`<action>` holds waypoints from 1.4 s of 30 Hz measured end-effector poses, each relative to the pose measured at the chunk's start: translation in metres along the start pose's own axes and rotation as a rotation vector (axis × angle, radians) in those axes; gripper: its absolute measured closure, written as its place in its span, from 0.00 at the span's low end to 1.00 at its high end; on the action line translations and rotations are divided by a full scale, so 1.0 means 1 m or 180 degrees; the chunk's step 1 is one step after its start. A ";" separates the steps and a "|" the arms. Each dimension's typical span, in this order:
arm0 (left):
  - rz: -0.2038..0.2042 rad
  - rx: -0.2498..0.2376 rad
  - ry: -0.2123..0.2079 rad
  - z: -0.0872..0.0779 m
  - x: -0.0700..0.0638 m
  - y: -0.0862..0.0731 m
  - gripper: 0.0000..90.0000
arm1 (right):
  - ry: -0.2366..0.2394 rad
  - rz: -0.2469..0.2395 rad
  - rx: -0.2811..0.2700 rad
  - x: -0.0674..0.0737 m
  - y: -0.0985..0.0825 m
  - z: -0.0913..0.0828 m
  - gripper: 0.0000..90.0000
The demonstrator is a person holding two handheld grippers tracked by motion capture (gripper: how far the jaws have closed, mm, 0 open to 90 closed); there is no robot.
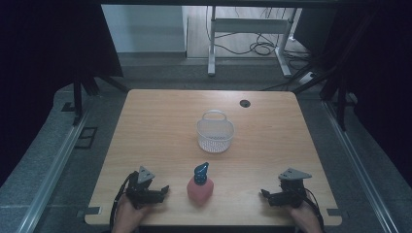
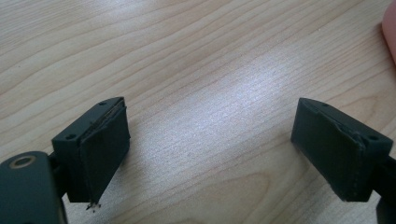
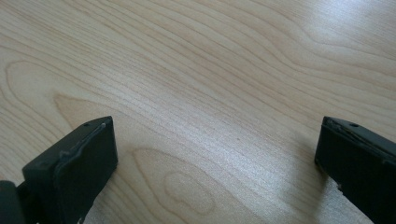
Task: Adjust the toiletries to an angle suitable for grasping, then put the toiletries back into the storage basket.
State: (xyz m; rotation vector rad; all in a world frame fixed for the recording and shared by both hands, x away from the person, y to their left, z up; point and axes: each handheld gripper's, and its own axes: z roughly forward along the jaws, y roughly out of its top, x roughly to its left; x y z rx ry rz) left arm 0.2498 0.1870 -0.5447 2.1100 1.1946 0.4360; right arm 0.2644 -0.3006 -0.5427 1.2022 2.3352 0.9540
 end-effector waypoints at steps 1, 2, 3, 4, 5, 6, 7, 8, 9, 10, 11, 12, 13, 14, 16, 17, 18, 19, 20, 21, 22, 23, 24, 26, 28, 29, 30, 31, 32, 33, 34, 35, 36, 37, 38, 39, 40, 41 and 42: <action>0.0001 0.0000 0.0000 0.000 0.000 0.000 0.13 | 0.0006 0.0002 -0.0002 0.000 0.000 0.000 0.00; 0.0000 0.0000 0.0000 0.000 0.000 0.000 0.13 | 0.0004 0.0001 -0.0002 0.000 0.000 0.000 0.00; 0.0000 0.0000 -0.0001 0.000 0.000 0.000 0.13 | 0.0003 0.0000 -0.0001 0.000 0.000 0.000 0.00; 0.0000 0.0000 0.0000 0.000 0.000 0.000 0.13 | 0.0005 0.0002 -0.0002 0.000 0.000 0.000 0.00; 0.0001 -0.0001 -0.0002 0.000 0.000 0.000 0.13 | 0.0005 0.0001 -0.0003 0.000 0.000 0.000 0.00; 0.0001 -0.0001 -0.0004 0.000 0.000 0.000 0.13 | 0.0005 0.0001 -0.0003 0.000 0.000 0.000 0.00; 0.0001 -0.0002 -0.0004 0.000 0.000 0.000 0.12 | 0.0006 0.0002 -0.0003 0.000 0.000 0.000 0.00; 0.0002 -0.0001 -0.0003 0.000 0.000 0.000 0.12 | 0.0006 0.0002 -0.0003 0.000 0.000 0.000 0.00; 0.0002 -0.0001 -0.0003 0.000 0.000 0.000 0.13 | 0.0005 0.0002 -0.0003 0.000 0.000 0.000 0.00; 0.0001 -0.0002 -0.0003 0.000 0.000 0.000 0.13 | 0.0005 0.0001 -0.0003 0.000 0.000 0.000 0.00; 0.0002 -0.0001 -0.0003 0.000 0.000 0.000 0.12 | 0.0005 0.0002 -0.0003 0.000 0.000 0.000 0.00; 0.0002 -0.0001 -0.0003 0.000 0.000 0.000 0.13 | 0.0005 0.0002 -0.0003 0.000 0.000 0.000 0.00; 0.0001 -0.0002 -0.0003 0.000 0.000 0.000 0.13 | 0.0004 0.0001 -0.0003 0.000 0.000 0.000 0.00; 0.0001 -0.0001 -0.0003 0.000 0.000 0.000 0.13 | 0.0004 0.0001 -0.0002 0.000 0.000 0.000 0.00; 0.0001 -0.0001 -0.0003 0.000 0.000 0.000 0.13 | 0.0005 0.0001 -0.0002 0.000 0.000 0.000 0.00; 0.0001 -0.0002 -0.0004 0.000 0.000 0.000 0.12 | 0.0005 0.0001 -0.0002 0.000 0.000 0.000 0.00; 0.0001 -0.0002 -0.0004 0.000 0.000 0.000 0.13 | 0.0005 0.0001 -0.0002 0.000 0.000 0.000 0.00; 0.0001 -0.0002 -0.0004 0.001 0.000 0.000 0.13 | 0.0004 0.0004 -0.0002 0.000 0.000 0.000 0.00; 0.0001 -0.0002 -0.0004 0.001 0.000 0.000 0.13 | 0.0004 0.0004 -0.0002 0.000 0.000 0.000 0.00; 0.0001 -0.0002 -0.0004 0.001 0.000 0.000 0.12 | -0.0001 0.0007 0.0003 0.000 0.000 0.000 0.00; 0.0000 -0.0002 -0.0004 0.001 0.000 0.000 0.13 | 0.0000 0.0010 0.0005 0.000 0.000 0.000 0.00; 0.0000 -0.0002 -0.0004 0.001 0.000 0.000 0.13 | 0.0000 0.0011 0.0007 0.000 0.000 0.000 0.00; 0.0000 -0.0002 -0.0004 0.001 0.000 0.000 0.12 | 0.0000 0.0011 0.0007 0.000 0.000 0.000 0.00; 0.0000 -0.0003 -0.0004 0.001 0.000 0.000 0.13 | 0.0006 0.0010 0.0014 0.000 0.000 -0.001 0.00; -0.0001 -0.0002 -0.0004 0.001 0.000 0.000 0.13 | 0.0019 0.0001 0.0020 0.001 0.000 -0.001 0.00; 0.0000 -0.0002 -0.0004 0.001 0.000 0.000 0.13 | 0.0019 0.0001 0.0020 0.001 0.000 -0.001 0.00; 0.0000 -0.0002 -0.0004 0.001 0.000 0.000 0.12 | 0.0027 -0.0005 0.0019 0.001 0.001 -0.001 0.00; 0.0000 -0.0002 -0.0004 0.001 0.000 0.000 0.12 | 0.0046 -0.0017 0.0021 0.001 0.001 -0.002 0.00; 0.0000 -0.0002 -0.0004 0.001 0.000 0.000 0.13 | 0.0042 -0.0030 0.0021 0.002 0.001 -0.002 0.00; 0.0001 -0.0001 -0.0004 0.000 0.000 0.000 0.13 | 0.0038 -0.0043 0.0017 0.003 0.002 -0.002 0.00; 0.0000 -0.0002 -0.0004 0.001 0.000 0.000 0.13 | 0.0038 -0.0043 0.0017 0.003 0.002 -0.002 0.00; 0.0000 -0.0002 -0.0004 0.001 0.000 0.000 0.13 | 0.0039 -0.0057 0.0011 0.003 0.002 -0.003 0.00; 0.0001 -0.0002 -0.0004 0.001 0.000 0.000 0.12 | 0.0043 -0.0061 0.0003 0.003 0.002 -0.003 0.00; 0.0000 -0.0002 -0.0004 0.001 0.000 0.000 0.13 | 0.0045 -0.0072 -0.0012 0.004 0.002 -0.004 0.00; 0.0000 -0.0002 -0.0005 0.000 0.000 0.000 0.13 | 0.0049 -0.0081 -0.0022 0.004 0.003 -0.004 0.00; 0.0000 -0.0002 -0.0005 0.001 0.000 0.000 0.13 | 0.0056 -0.0086 -0.0026 0.004 0.003 -0.005 0.00; 0.0000 -0.0002 -0.0004 0.001 0.000 0.000 0.13 | 0.0063 -0.0093 -0.0025 0.005 0.003 -0.005 0.00; 0.0001 -0.0002 -0.0004 0.001 0.000 0.000 0.13 | 0.0071 -0.0102 -0.0024 0.006 0.003 -0.006 0.00; 0.0000 -0.0002 -0.0004 0.001 0.000 0.000 0.13 | 0.0071 -0.0110 -0.0023 0.006 0.003 -0.006 0.00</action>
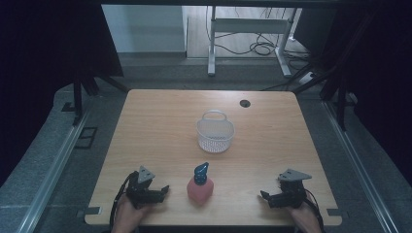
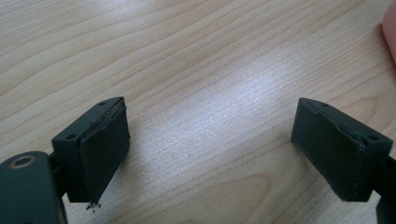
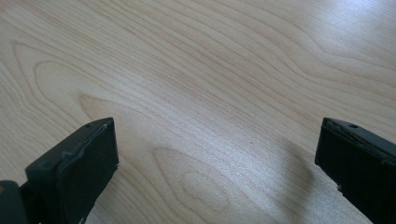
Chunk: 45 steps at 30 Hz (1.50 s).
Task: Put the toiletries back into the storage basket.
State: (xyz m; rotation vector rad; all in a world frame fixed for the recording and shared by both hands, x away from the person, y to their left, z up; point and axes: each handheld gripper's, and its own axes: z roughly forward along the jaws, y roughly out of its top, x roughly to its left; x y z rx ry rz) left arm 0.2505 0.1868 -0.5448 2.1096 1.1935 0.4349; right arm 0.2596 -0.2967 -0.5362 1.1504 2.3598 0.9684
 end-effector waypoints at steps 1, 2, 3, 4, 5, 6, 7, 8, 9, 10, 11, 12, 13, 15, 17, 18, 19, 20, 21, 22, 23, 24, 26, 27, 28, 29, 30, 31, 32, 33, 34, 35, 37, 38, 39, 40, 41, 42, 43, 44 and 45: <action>0.0000 0.0000 0.0000 0.000 0.000 0.000 0.13 | 0.0006 -0.0007 -0.0003 0.000 0.000 0.000 0.00; -0.0001 0.0000 0.0000 0.000 0.000 0.000 0.13 | 0.0013 -0.0010 -0.0007 0.001 0.000 -0.001 0.00; 0.0000 -0.0001 0.0000 0.000 0.000 0.000 0.13 | 0.0013 -0.0010 -0.0007 0.001 0.000 -0.001 0.00; 0.0000 0.0000 0.0000 0.000 0.000 0.000 0.13 | 0.0016 -0.0018 -0.0016 0.001 0.001 -0.001 0.00; -0.0001 -0.0001 0.0000 0.000 0.000 0.000 0.13 | 0.0018 -0.0027 -0.0023 0.001 0.001 -0.002 0.00; 0.0000 0.0000 -0.0001 0.000 0.000 0.000 0.13 | 0.0023 -0.0038 -0.0039 0.002 0.002 -0.003 0.00; -0.0001 -0.0001 0.0000 0.000 0.000 0.000 0.13 | 0.0026 -0.0034 -0.0039 0.002 0.002 -0.004 0.00; -0.0001 -0.0001 -0.0001 0.000 0.000 0.000 0.13 | 0.0026 -0.0038 -0.0038 0.002 0.002 -0.004 0.00; -0.0001 -0.0001 0.0000 0.000 0.000 0.000 0.13 | 0.0026 -0.0038 -0.0038 0.002 0.002 -0.004 0.00; -0.0001 -0.0001 -0.0001 0.000 0.000 0.000 0.13 | 0.0032 -0.0036 -0.0038 0.002 0.002 -0.004 0.00; -0.0001 -0.0001 -0.0001 0.000 0.000 0.000 0.13 | 0.0038 -0.0043 -0.0040 0.002 0.002 -0.004 0.00; -0.0001 -0.0001 0.0000 0.000 0.000 0.000 0.13 | 0.0042 -0.0044 -0.0042 0.002 0.002 -0.005 0.00; -0.0001 -0.0001 0.0000 0.000 0.000 0.000 0.13 | 0.0042 -0.0051 -0.0048 0.003 0.003 -0.005 0.00; -0.0001 -0.0001 0.0000 0.000 0.000 0.000 0.13 | 0.0050 -0.0063 -0.0060 0.003 0.004 -0.006 0.00; -0.0001 -0.0002 -0.0001 0.000 0.000 0.000 0.13 | 0.0077 -0.0067 -0.0073 0.004 0.005 -0.008 0.00; -0.0002 -0.0002 -0.0001 0.000 0.000 0.000 0.13 | 0.0092 -0.0071 -0.0088 0.005 0.005 -0.009 0.00; -0.0001 -0.0002 -0.0001 0.000 0.000 0.000 0.13 | 0.0115 -0.0066 -0.0103 0.005 0.006 -0.009 0.00; -0.0002 -0.0003 -0.0001 0.000 0.000 0.000 0.13 | 0.0124 -0.0077 -0.0118 0.006 0.007 -0.010 0.00; -0.0002 -0.0003 -0.0001 0.000 0.000 0.000 0.13 | 0.0139 -0.0100 -0.0127 0.008 0.008 -0.011 0.00; -0.0002 -0.0002 0.0000 0.000 0.000 0.000 0.13 | 0.0139 -0.0100 -0.0127 0.008 0.008 -0.011 0.00; -0.0001 -0.0002 0.0000 0.000 0.000 0.000 0.13 | 0.0146 -0.0102 -0.0125 0.009 0.009 -0.011 0.00; -0.0001 -0.0002 0.0000 0.000 0.000 0.000 0.13 | 0.0158 -0.0106 -0.0128 0.010 0.009 -0.011 0.00; -0.0002 -0.0003 0.0000 0.000 0.000 0.000 0.13 | 0.0184 -0.0113 -0.0119 0.011 0.010 -0.010 0.00; -0.0001 -0.0001 0.0000 0.000 0.000 0.000 0.13 | 0.0187 -0.0115 -0.0118 0.012 0.010 -0.010 0.00; -0.0001 -0.0002 0.0000 0.000 0.000 0.000 0.13 | 0.0222 -0.0110 -0.0134 0.013 0.011 -0.011 0.00; -0.0001 -0.0002 0.0000 0.000 0.000 0.000 0.13 | 0.0232 -0.0116 -0.0141 0.013 0.012 -0.011 0.00; -0.0001 -0.0003 0.0000 0.000 0.000 0.000 0.13 | 0.0232 -0.0116 -0.0141 0.013 0.012 -0.011 0.00; -0.0001 -0.0002 0.0000 0.000 0.000 0.000 0.13 | 0.0267 -0.0123 -0.0150 0.014 0.013 -0.012 0.00; -0.0001 -0.0002 0.0000 0.000 0.000 0.000 0.13 | 0.0267 -0.0123 -0.0150 0.014 0.013 -0.012 0.00; -0.0002 -0.0002 0.0000 0.000 0.000 0.000 0.12 | 0.0283 -0.0123 -0.0147 0.015 0.013 -0.012 0.00; -0.0001 -0.0003 0.0001 0.000 0.000 0.000 0.12 | 0.0293 -0.0121 -0.0132 0.015 0.014 -0.013 0.00; -0.0001 -0.0002 0.0000 0.000 0.000 0.000 0.13 | 0.0310 -0.0131 -0.0118 0.016 0.015 -0.013 0.00; -0.0001 -0.0002 0.0000 0.000 0.000 0.000 0.13 | 0.0303 -0.0155 -0.0111 0.018 0.017 -0.015 0.00; -0.0001 -0.0002 0.0000 0.000 0.000 0.000 0.13 | 0.0309 -0.0158 -0.0116 0.018 0.018 -0.015 0.00; -0.0001 -0.0002 0.0000 0.000 0.000 0.000 0.13 | 0.0322 -0.0161 -0.0121 0.019 0.018 -0.016 0.00; -0.0001 -0.0002 0.0001 0.000 0.000 0.000 0.13 | 0.0348 -0.0165 -0.0120 0.020 0.020 -0.017 0.00; 0.0000 -0.0002 0.0001 0.000 0.000 0.000 0.13 | 0.0348 -0.0165 -0.0120 0.020 0.020 -0.017 0.00; -0.0001 -0.0001 0.0001 0.000 0.000 0.000 0.13 | 0.0354 -0.0184 -0.0119 0.021 0.020 -0.017 0.00; 0.0000 -0.0001 0.0002 0.000 0.000 0.000 0.13 | 0.0344 -0.0201 -0.0117 0.022 0.021 -0.017 0.00; 0.0000 -0.0001 0.0001 0.000 0.000 0.000 0.13 | 0.0346 -0.0208 -0.0114 0.023 0.022 -0.018 0.00; -0.0001 -0.0001 0.0002 0.000 0.000 0.000 0.13 | 0.0356 -0.0215 -0.0113 0.024 0.023 -0.018 0.00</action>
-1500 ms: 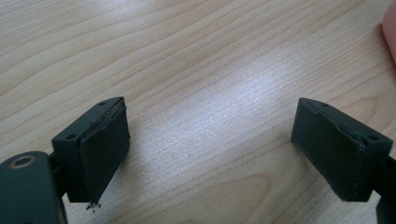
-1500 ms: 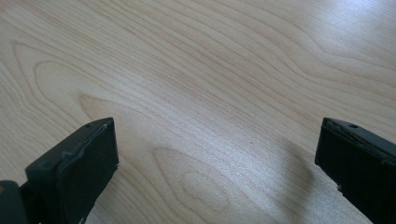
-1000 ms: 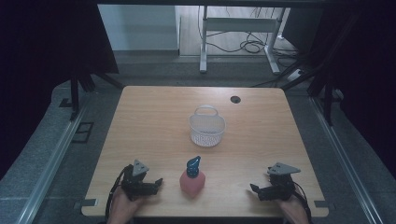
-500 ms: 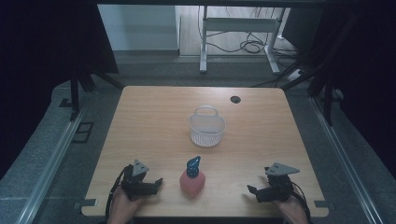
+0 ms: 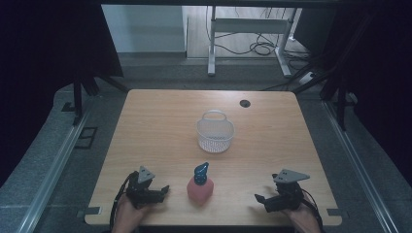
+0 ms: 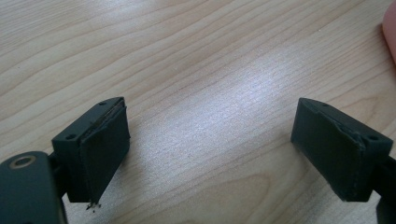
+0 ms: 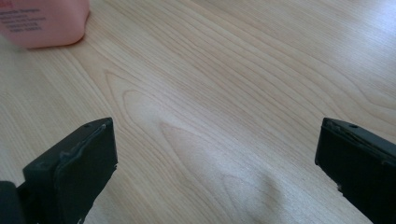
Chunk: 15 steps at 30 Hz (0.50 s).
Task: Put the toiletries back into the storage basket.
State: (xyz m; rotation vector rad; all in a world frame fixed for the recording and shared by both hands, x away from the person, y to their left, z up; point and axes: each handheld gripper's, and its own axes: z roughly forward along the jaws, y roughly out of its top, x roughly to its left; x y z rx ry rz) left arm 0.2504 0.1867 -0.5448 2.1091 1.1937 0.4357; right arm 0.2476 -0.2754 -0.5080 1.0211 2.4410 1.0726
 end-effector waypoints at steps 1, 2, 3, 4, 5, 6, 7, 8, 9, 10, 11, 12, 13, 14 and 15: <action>0.0001 0.0001 -0.0001 0.000 0.000 0.000 0.13 | 0.0025 0.0005 -0.0001 0.001 0.001 0.000 0.00; 0.0000 0.0001 0.0000 0.000 0.000 0.000 0.13 | 0.0025 0.0005 -0.0001 0.001 0.001 0.000 0.00; 0.0001 0.0001 0.0000 0.000 0.000 0.000 0.13 | 0.0031 -0.0002 0.0003 0.002 0.002 0.001 0.00; 0.0001 0.0001 0.0000 0.000 0.000 0.000 0.13 | 0.0040 -0.0004 0.0006 0.003 0.002 0.001 0.00; 0.0001 0.0001 0.0000 0.000 0.000 0.000 0.13 | 0.0048 0.0000 0.0015 0.003 0.002 0.001 0.00; 0.0001 0.0001 0.0000 0.000 0.000 0.000 0.13 | 0.0058 -0.0003 0.0013 0.004 0.003 0.002 0.00; 0.0001 0.0001 0.0000 0.000 0.000 0.000 0.13 | 0.0078 -0.0003 0.0011 0.005 0.004 0.002 0.00; 0.0002 0.0002 0.0000 0.000 0.000 0.000 0.13 | 0.0078 -0.0003 0.0011 0.005 0.004 0.002 0.00; 0.0000 0.0001 0.0000 0.000 0.000 0.000 0.13 | 0.0091 -0.0006 0.0006 0.006 0.005 0.002 0.00; 0.0001 0.0001 0.0000 0.000 0.000 0.000 0.13 | 0.0097 -0.0006 0.0001 0.007 0.006 0.002 0.00; 0.0001 0.0001 0.0000 0.000 0.000 0.000 0.13 | 0.0109 -0.0012 -0.0003 0.008 0.006 0.002 0.00; 0.0001 0.0001 0.0000 0.000 0.000 0.000 0.13 | 0.0122 -0.0013 -0.0010 0.009 0.007 0.002 0.00; 0.0001 0.0001 0.0000 0.000 0.000 0.000 0.13 | 0.0137 -0.0015 -0.0016 0.010 0.008 0.002 0.00; 0.0001 0.0001 0.0000 0.000 0.000 0.000 0.13 | 0.0154 -0.0018 -0.0020 0.011 0.009 0.002 0.00; 0.0001 0.0001 0.0000 0.000 0.000 0.000 0.13 | 0.0177 -0.0021 -0.0030 0.012 0.011 0.002 0.00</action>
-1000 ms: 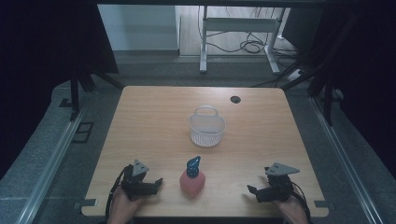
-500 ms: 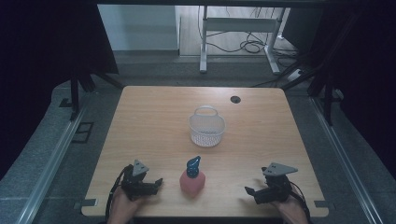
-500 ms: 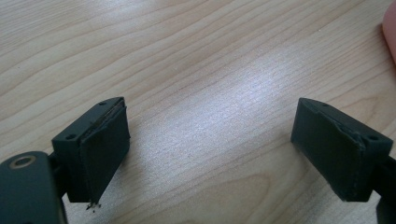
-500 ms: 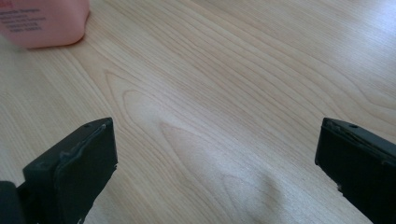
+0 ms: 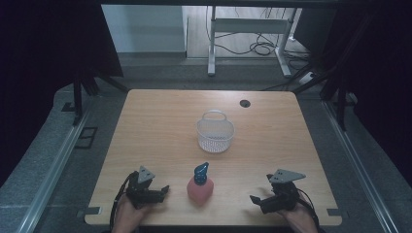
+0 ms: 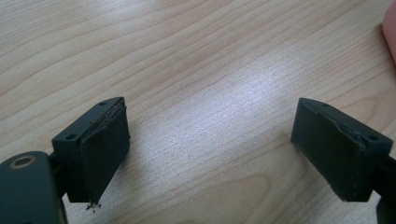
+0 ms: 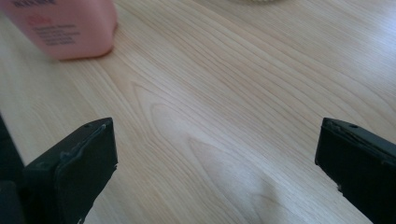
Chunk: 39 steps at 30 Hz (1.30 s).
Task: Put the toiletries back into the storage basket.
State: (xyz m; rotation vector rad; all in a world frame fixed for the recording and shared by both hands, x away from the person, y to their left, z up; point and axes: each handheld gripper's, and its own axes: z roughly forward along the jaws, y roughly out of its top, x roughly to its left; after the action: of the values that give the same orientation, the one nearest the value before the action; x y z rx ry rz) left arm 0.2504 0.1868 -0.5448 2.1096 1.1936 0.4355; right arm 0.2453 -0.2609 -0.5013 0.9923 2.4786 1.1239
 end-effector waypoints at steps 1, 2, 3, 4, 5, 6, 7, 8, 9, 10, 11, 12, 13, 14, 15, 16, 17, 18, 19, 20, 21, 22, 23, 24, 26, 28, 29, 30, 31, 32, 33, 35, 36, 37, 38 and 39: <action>0.0000 0.0000 0.0000 0.000 0.000 0.000 0.13 | 0.0020 -0.0007 -0.0005 0.001 0.001 0.000 0.00; -0.0001 -0.0001 0.0000 0.000 0.000 0.000 0.13 | 0.0038 -0.0016 -0.0005 0.003 0.003 0.000 0.00; 0.0000 -0.0001 0.0001 0.000 0.000 0.000 0.13 | 0.0056 -0.0026 -0.0009 0.004 0.004 0.000 0.00; 0.0000 -0.0001 0.0000 0.000 0.000 0.000 0.13 | 0.0077 -0.0044 -0.0014 0.006 0.006 0.000 0.00; 0.0000 0.0000 0.0000 0.000 0.000 0.000 0.13 | 0.0104 -0.0044 -0.0019 0.007 0.007 0.000 0.00; 0.0001 0.0001 0.0000 0.000 0.000 0.000 0.13 | 0.0126 -0.0052 -0.0022 0.008 0.009 0.000 0.00; 0.0001 0.0001 0.0000 0.000 0.000 0.000 0.13 | 0.0143 -0.0057 -0.0026 0.010 0.010 0.001 0.00; 0.0001 0.0000 0.0000 0.000 0.000 0.000 0.13 | 0.0166 -0.0066 -0.0030 0.011 0.011 0.001 0.00; 0.0002 0.0000 0.0000 0.000 0.000 0.000 0.13 | 0.0181 -0.0077 -0.0026 0.013 0.013 0.002 0.00; 0.0001 0.0000 0.0000 0.000 0.000 0.000 0.13 | 0.0215 -0.0097 -0.0011 0.015 0.015 0.004 0.00; 0.0001 0.0001 0.0000 0.000 0.000 0.000 0.13 | 0.0215 -0.0097 -0.0011 0.015 0.015 0.004 0.00; 0.0001 0.0001 0.0000 0.000 0.000 0.000 0.13 | 0.0230 -0.0105 -0.0002 0.017 0.016 0.005 0.00; 0.0002 0.0001 0.0000 0.000 0.000 0.000 0.13 | 0.0249 -0.0117 0.0003 0.018 0.017 0.005 0.00; 0.0002 0.0001 0.0000 0.000 0.000 0.000 0.12 | 0.0266 -0.0130 0.0005 0.019 0.018 0.006 0.00; 0.0002 0.0001 0.0000 0.000 0.000 0.000 0.13 | 0.0277 -0.0145 0.0008 0.021 0.020 0.007 0.00; 0.0001 0.0001 0.0000 0.000 0.000 0.000 0.13 | 0.0288 -0.0156 0.0004 0.022 0.021 0.007 0.00; 0.0002 0.0001 0.0000 0.000 0.000 0.000 0.13 | 0.0299 -0.0166 0.0007 0.023 0.022 0.008 0.00; 0.0002 0.0001 0.0000 0.000 0.000 0.000 0.13 | 0.0317 -0.0180 0.0004 0.024 0.023 0.008 0.00; 0.0002 0.0001 0.0000 0.000 0.000 0.000 0.13 | 0.0325 -0.0185 0.0008 0.025 0.024 0.009 0.00; 0.0002 0.0002 -0.0001 0.000 0.000 0.000 0.13 | 0.0338 -0.0192 0.0008 0.026 0.025 0.009 0.00; 0.0002 0.0001 0.0000 0.000 0.000 0.000 0.13 | 0.0354 -0.0207 0.0001 0.027 0.025 0.010 0.00; 0.0002 0.0002 -0.0001 0.000 0.000 0.000 0.13 | 0.0366 -0.0207 -0.0002 0.027 0.026 0.010 0.00; 0.0002 0.0002 0.0000 0.000 0.000 0.000 0.13 | 0.0373 -0.0220 -0.0007 0.028 0.027 0.010 0.00; 0.0001 0.0001 -0.0001 0.000 0.000 0.000 0.13 | 0.0383 -0.0214 -0.0011 0.029 0.028 0.010 0.00; 0.0001 0.0001 0.0000 0.000 0.000 0.000 0.13 | 0.0387 -0.0231 -0.0014 0.030 0.030 0.011 0.00; 0.0002 0.0001 -0.0001 0.000 0.000 0.000 0.13 | 0.0404 -0.0225 -0.0024 0.031 0.032 0.011 0.00; 0.0002 0.0001 0.0000 0.000 0.000 0.000 0.13 | 0.0412 -0.0233 -0.0033 0.031 0.032 0.011 0.00; 0.0002 0.0001 -0.0001 0.000 0.000 0.000 0.13 | 0.0416 -0.0237 -0.0037 0.032 0.033 0.012 0.00; 0.0001 0.0000 -0.0001 0.000 0.000 0.000 0.13 | 0.0424 -0.0238 -0.0036 0.032 0.034 0.012 0.00; 0.0001 0.0001 -0.0001 0.000 0.000 0.000 0.13 | 0.0433 -0.0234 -0.0040 0.033 0.035 0.012 0.00; 0.0001 0.0001 -0.0001 0.000 0.000 0.000 0.13 | 0.0440 -0.0237 -0.0044 0.033 0.036 0.013 0.00; 0.0001 0.0001 -0.0002 0.000 0.000 0.000 0.13 | 0.0452 -0.0247 -0.0055 0.035 0.039 0.014 0.00; 0.0001 0.0000 -0.0002 0.000 0.000 0.000 0.13 | 0.0461 -0.0248 -0.0066 0.036 0.040 0.014 0.00; 0.0001 0.0001 -0.0001 0.000 0.000 0.000 0.13 | 0.0464 -0.0243 -0.0069 0.036 0.041 0.015 0.00; 0.0001 0.0001 -0.0001 0.000 0.000 0.000 0.13 | 0.0471 -0.0249 -0.0075 0.037 0.042 0.015 0.00; 0.0000 0.0001 -0.0001 0.000 0.000 0.000 0.13 | 0.0479 -0.0252 -0.0077 0.037 0.043 0.016 0.00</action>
State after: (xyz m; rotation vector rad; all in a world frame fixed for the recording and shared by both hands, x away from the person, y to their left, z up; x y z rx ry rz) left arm 0.2505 0.1869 -0.5448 2.1098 1.1934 0.4349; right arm 0.2459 -0.2066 -0.4783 0.8234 2.5888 1.2422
